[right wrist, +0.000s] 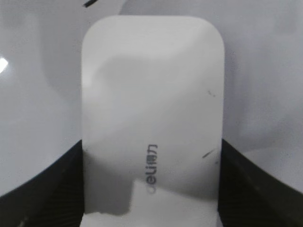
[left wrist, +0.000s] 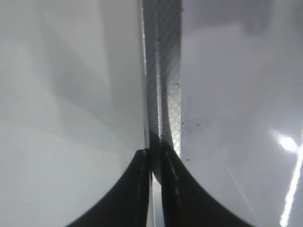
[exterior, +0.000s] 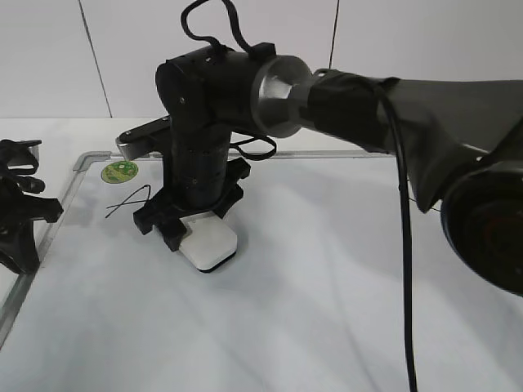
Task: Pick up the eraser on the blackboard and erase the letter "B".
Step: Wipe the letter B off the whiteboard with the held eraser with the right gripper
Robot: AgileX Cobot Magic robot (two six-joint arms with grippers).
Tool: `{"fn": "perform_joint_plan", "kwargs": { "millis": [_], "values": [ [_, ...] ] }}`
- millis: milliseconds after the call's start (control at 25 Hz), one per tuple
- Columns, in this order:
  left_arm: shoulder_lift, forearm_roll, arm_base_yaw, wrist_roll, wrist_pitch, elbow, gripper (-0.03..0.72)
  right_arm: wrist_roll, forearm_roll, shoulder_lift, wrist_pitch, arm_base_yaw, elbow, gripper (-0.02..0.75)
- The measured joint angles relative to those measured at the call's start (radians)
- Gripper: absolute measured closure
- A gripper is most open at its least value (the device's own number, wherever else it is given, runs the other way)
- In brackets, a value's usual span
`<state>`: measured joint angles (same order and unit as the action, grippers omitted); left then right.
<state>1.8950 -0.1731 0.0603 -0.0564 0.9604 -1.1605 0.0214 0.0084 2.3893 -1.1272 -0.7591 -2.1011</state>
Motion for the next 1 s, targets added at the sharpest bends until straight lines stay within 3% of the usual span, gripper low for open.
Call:
{"fn": "perform_joint_plan", "kwargs": {
  "millis": [560,1000],
  "values": [
    [0.0,0.005,0.0,0.0,-0.004,0.0,0.641,0.035,0.01,0.023,-0.011,0.024,-0.012,0.175],
    [0.0,0.005,0.0,0.0,-0.009,0.0,0.641,0.087,0.01,0.026,-0.009,0.139,-0.016,0.175]
  ]
}}
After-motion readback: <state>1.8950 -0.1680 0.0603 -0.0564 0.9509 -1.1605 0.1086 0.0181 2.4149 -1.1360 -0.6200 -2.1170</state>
